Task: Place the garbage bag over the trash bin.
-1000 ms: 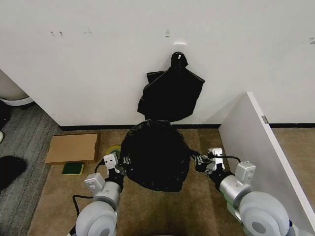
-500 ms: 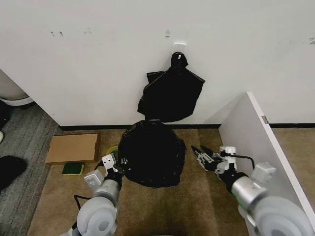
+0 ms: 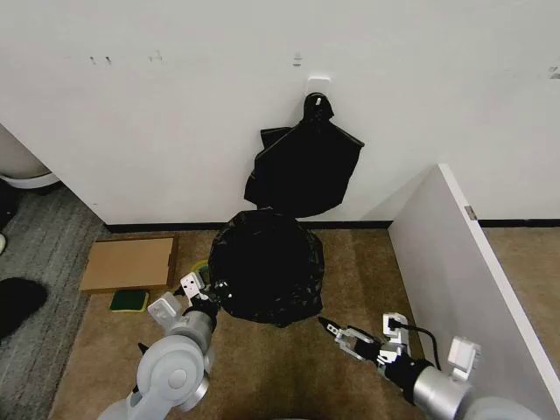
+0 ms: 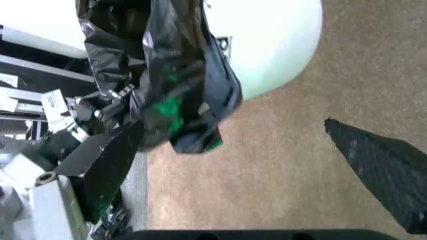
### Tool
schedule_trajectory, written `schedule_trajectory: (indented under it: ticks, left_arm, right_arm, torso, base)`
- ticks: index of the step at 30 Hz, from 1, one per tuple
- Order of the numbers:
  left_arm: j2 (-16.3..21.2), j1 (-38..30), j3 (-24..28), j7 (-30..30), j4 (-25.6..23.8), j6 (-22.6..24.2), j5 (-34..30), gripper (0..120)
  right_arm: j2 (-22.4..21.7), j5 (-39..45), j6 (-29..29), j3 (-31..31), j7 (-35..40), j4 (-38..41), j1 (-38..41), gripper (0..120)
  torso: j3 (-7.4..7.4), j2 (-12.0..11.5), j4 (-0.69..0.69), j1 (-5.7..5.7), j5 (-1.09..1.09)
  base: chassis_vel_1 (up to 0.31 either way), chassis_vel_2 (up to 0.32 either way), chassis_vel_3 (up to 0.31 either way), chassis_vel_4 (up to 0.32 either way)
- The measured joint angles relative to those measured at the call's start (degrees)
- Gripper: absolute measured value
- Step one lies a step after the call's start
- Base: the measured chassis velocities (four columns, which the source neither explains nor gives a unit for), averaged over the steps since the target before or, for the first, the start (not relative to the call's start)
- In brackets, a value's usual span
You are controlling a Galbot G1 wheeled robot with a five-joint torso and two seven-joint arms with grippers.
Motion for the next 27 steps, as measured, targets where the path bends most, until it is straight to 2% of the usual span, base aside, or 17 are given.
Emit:
schedule_trajectory:
  ticks: [7, 13, 14, 20, 22, 26, 27]
  left_arm:
    - [-0.11, 0.51, -0.06, 0.0, -0.76, 0.04, 0.0, 0]
    - [-0.11, 0.77, -0.07, 0.08, -1.43, 0.08, -0.01, 0]
    - [-0.11, 0.77, -0.07, 0.08, -1.43, 0.08, -0.01, 0]
    - [-0.07, 1.09, -0.11, 0.08, -2.06, 0.09, -0.11, 0]
    - [-0.07, 1.12, -0.13, 0.07, -2.13, 0.1, -0.13, 0]
    - [0.13, 1.1, -0.2, -0.08, -2.35, 0.11, -0.37, 0]
    - [0.13, 1.1, -0.2, -0.08, -2.35, 0.11, -0.37, 0]
  right_arm:
    - [0.84, -2.39, 0.19, -3.7, 0.52, -0.84, 1.99, 96]
    - [1.22, -3.03, 0.27, -4.54, 0.63, -1.58, 2.57, 77]
    - [1.22, -3.03, 0.27, -4.54, 0.63, -1.58, 2.57, 77]
    - [1.42, -3.58, 0.46, -4.76, 0.62, -1.68, 2.79, 49]
    - [1.44, -3.8, 0.46, -4.77, 0.62, -1.69, 2.79, 45]
    - [1.65, -4.97, 0.45, -4.86, 0.62, -1.7, 2.66, 27]
    - [1.65, -4.97, 0.45, -4.86, 0.62, -1.7, 2.66, 27]
  torso:
    - [0.01, 0.0, -0.02, 0.0, 0.0]
    - [0.01, 0.0, -0.02, 0.01, 0.0]
    - [0.01, 0.0, -0.02, 0.01, 0.0]
    - [0.01, 0.0, -0.01, 0.01, -0.01]
    - [0.01, 0.0, -0.01, 0.01, 0.0]
    - [0.01, 0.0, -0.01, 0.01, 0.0]
    - [0.01, 0.0, -0.01, 0.01, 0.0]
  base:
    - [0.0, 0.0, 0.0, 0.0]
    - [0.0, 0.0, 0.0, 0.0]
    - [0.0, 0.0, 0.0, 0.0]
    - [0.0, 0.0, 0.0, 0.0]
    - [0.0, 0.0, 0.0, 0.0]
    - [0.0, 0.0, 0.0, 0.0]
    - [0.0, 0.0, 0.0, 0.0]
